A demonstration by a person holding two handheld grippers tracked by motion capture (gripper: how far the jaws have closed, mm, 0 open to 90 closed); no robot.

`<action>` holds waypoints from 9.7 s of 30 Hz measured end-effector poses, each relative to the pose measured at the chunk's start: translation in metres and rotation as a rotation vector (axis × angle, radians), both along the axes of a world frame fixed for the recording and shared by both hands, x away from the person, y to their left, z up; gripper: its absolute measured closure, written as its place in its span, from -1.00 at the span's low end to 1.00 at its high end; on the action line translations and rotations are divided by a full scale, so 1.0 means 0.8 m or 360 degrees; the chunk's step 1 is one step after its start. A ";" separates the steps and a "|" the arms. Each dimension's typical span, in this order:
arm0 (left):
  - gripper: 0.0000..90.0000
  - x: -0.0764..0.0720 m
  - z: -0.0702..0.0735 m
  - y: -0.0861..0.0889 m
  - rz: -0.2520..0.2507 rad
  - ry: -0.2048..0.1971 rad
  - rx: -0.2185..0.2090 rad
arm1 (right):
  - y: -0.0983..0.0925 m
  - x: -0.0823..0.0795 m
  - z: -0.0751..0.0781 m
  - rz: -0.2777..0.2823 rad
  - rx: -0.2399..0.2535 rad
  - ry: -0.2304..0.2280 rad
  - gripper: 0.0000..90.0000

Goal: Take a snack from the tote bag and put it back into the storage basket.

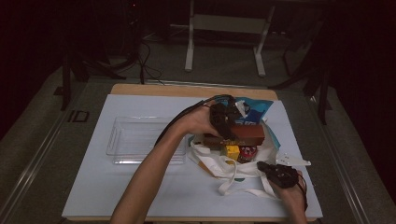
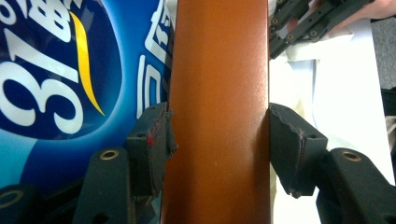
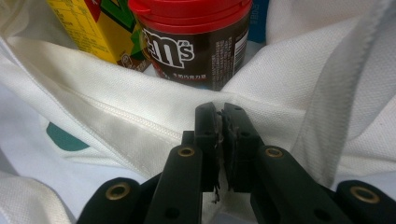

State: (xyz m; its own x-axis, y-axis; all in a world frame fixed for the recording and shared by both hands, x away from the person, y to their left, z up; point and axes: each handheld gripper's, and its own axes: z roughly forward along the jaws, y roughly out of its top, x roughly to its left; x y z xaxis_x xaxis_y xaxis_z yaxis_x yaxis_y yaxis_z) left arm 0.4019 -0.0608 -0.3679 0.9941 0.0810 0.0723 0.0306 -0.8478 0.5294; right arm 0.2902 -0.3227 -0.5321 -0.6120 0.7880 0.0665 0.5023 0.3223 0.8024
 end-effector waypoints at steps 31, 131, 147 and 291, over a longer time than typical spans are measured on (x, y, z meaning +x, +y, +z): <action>-0.14 -0.002 0.002 -0.022 -0.0079 0.0048 0.0328 | -0.001 0.000 -0.001 0.0004 0.0014 0.0000 0.88; -0.04 -0.065 0.002 0.246 0.0040 -0.0179 0.0516 | -0.002 0.000 -0.002 0.0004 0.0035 0.0000 0.88; -0.05 -0.054 -0.026 0.258 0.0088 -0.0105 0.0610 | -0.003 0.000 -0.002 0.0004 0.0036 0.0001 0.88; -0.21 -0.053 -0.042 0.200 0.0264 0.0043 -0.0113 | -0.004 -0.001 -0.002 0.0016 0.0054 0.0007 0.82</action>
State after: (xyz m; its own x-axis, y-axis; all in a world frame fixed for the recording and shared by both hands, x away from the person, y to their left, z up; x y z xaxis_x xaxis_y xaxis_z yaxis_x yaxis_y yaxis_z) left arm 0.3599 0.0994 -0.4015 0.9682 0.2477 0.0340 0.1817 -0.7906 0.5848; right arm 0.2894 -0.3257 -0.5339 -0.6194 0.7792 0.0962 0.5030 0.2998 0.8106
